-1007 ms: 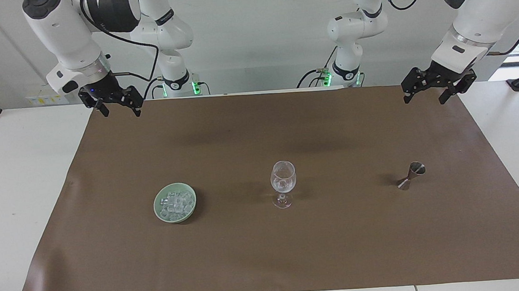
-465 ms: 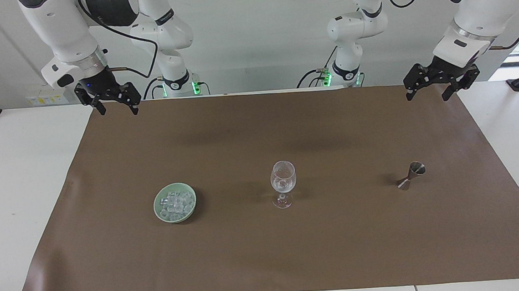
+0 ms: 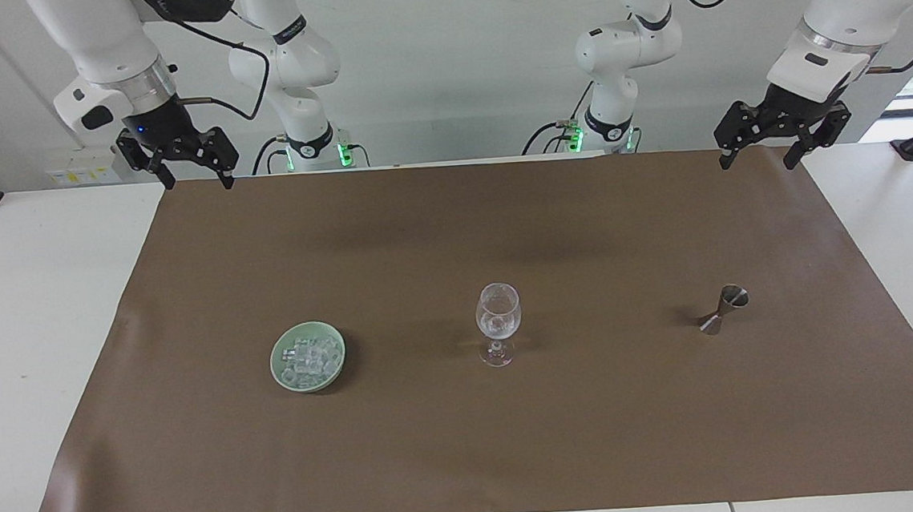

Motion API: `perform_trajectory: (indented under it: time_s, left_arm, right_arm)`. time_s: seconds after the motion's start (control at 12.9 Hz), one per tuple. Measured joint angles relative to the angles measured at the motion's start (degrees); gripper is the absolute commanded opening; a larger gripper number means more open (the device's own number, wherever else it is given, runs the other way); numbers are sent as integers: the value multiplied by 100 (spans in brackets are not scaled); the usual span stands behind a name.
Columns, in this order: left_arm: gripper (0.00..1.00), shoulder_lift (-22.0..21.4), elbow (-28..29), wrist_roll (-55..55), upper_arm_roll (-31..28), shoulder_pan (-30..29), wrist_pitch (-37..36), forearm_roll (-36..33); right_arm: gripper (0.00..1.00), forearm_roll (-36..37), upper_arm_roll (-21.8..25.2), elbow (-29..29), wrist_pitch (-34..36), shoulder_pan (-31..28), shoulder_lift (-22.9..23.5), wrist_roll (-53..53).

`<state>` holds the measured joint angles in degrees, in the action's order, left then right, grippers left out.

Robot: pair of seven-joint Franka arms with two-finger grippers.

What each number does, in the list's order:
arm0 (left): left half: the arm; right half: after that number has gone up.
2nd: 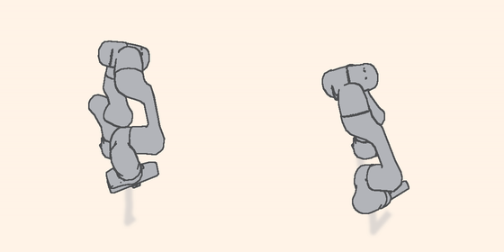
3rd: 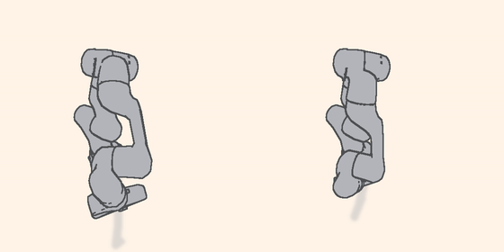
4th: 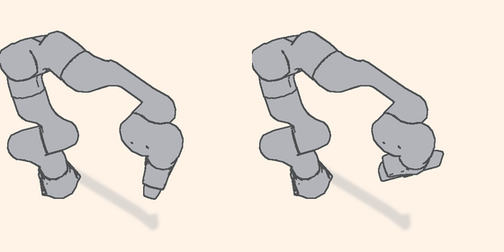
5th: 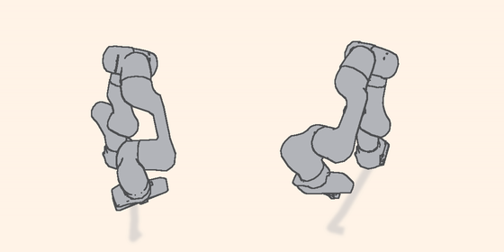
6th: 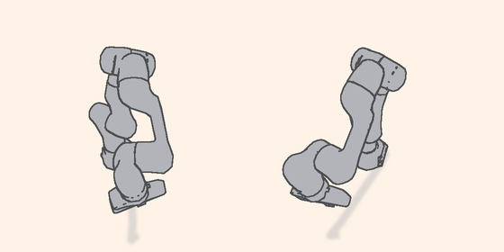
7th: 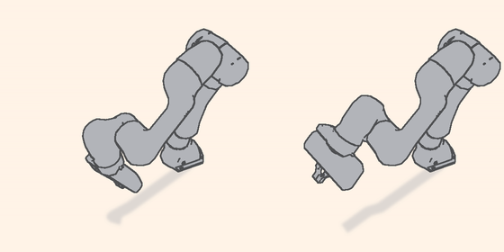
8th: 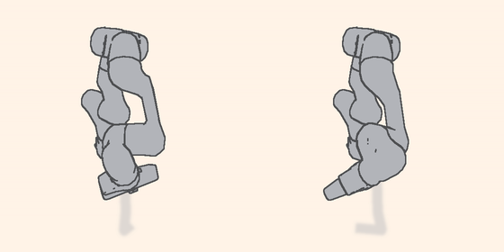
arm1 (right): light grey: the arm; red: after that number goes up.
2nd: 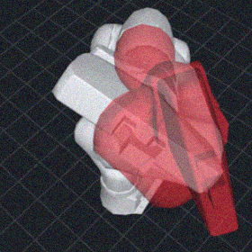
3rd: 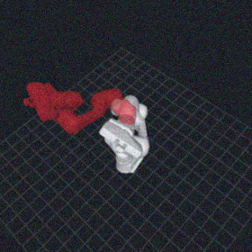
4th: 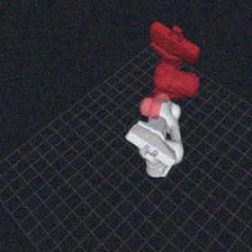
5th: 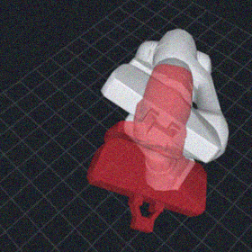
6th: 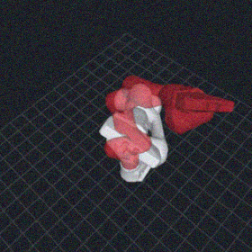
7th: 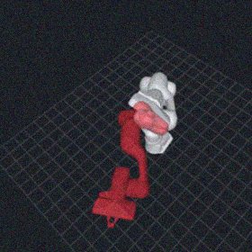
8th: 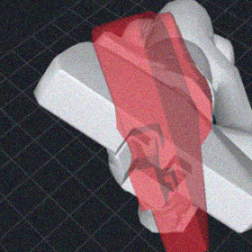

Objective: Pour wine and add ice with both arms

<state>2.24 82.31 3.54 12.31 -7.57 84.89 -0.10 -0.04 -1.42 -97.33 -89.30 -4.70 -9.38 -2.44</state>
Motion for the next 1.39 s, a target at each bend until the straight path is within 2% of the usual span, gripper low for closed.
perform_trajectory:
  time_s: [0.93,1.39]
  left_arm:
    - [100,-2,1,269,-9,0,-8,11]
    - [100,-2,4,119,-9,0,-16,230]
  right_arm:
    - [100,0,-3,11,77,0,-34,0]
    - [100,0,-3,11,77,0,-35,0]
